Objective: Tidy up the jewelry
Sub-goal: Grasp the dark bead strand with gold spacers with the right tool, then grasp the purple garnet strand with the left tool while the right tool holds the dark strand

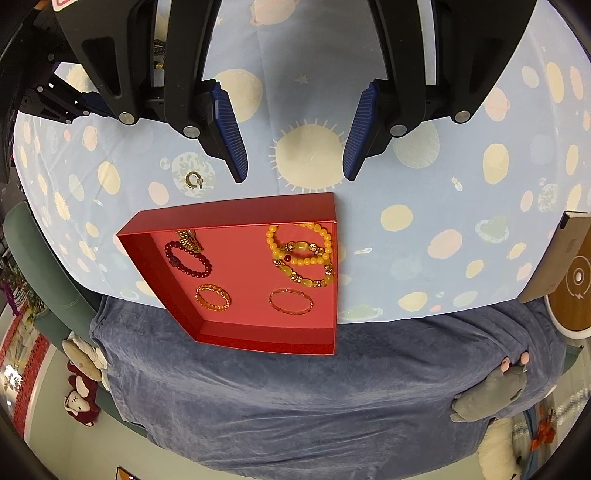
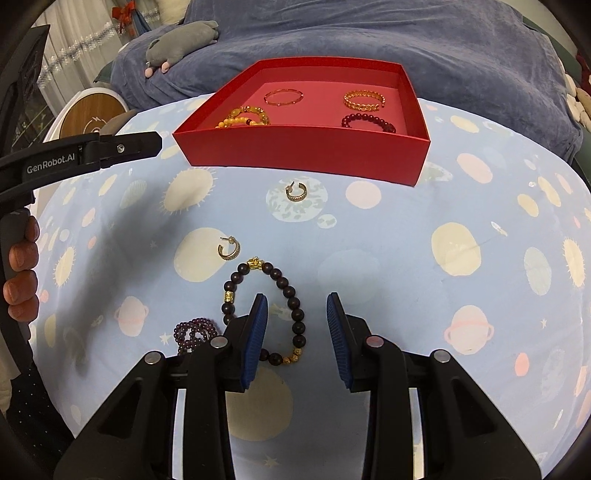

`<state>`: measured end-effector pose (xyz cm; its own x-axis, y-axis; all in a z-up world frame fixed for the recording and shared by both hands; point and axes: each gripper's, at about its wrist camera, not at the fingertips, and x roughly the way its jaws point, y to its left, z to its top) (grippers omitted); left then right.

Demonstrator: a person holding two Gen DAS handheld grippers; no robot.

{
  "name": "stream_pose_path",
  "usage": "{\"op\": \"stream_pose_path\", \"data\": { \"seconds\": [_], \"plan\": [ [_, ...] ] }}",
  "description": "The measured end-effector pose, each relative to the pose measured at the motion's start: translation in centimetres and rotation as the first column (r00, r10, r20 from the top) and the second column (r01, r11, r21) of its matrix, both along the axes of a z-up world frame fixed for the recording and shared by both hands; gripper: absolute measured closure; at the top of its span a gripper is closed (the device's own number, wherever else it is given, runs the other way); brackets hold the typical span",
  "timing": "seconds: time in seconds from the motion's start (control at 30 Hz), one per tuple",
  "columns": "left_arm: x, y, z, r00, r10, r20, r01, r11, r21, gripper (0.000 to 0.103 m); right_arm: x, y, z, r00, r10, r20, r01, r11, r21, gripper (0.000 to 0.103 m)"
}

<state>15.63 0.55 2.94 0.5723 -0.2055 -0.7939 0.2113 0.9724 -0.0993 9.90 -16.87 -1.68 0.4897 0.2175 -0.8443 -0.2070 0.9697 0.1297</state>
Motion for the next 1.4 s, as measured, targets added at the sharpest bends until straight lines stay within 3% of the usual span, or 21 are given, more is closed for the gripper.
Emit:
{"op": "stream_pose_path", "data": {
  "seconds": [0.27, 0.53, 1.0, 1.27, 1.4],
  "plan": [
    [0.0, 0.0, -0.3, 1.000, -0.004, -0.007, 0.004, 1.000, 0.009, 0.052, 0.3, 0.6, -0.4, 1.000, 0.010, -0.008, -0.010, 1.000, -0.018, 0.072],
    [-0.2, 0.0, -0.4, 1.000, -0.015, -0.013, 0.015, 1.000, 0.009, 0.052, 0.3, 0.7, -1.0, 1.000, 0.022, -0.012, -0.023, 0.997, -0.074, 0.093],
    [-3.1, -2.4, -1.7, 0.991, -0.129, -0.039, 0.131, 0.990, 0.044, 0.052, -0.1, -2.5, 0.4, 0.998, -0.062, 0.023, 0.064, 0.995, -0.073, 0.095],
    [-5.5, -4.0, -4.0, 0.969, -0.220, -0.114, 0.222, 0.975, 0.011, 0.052, -0.5, -3.8, 0.1, 0.996, -0.093, 0.001, 0.092, 0.993, -0.069, 0.095],
    [-6.7, -4.8, -4.7, 0.955, -0.273, -0.112, 0.277, 0.961, 0.022, 0.052, -0.6, -4.1, 0.1, 0.995, -0.098, -0.007, 0.098, 0.993, -0.062, 0.095]
  ]
}}
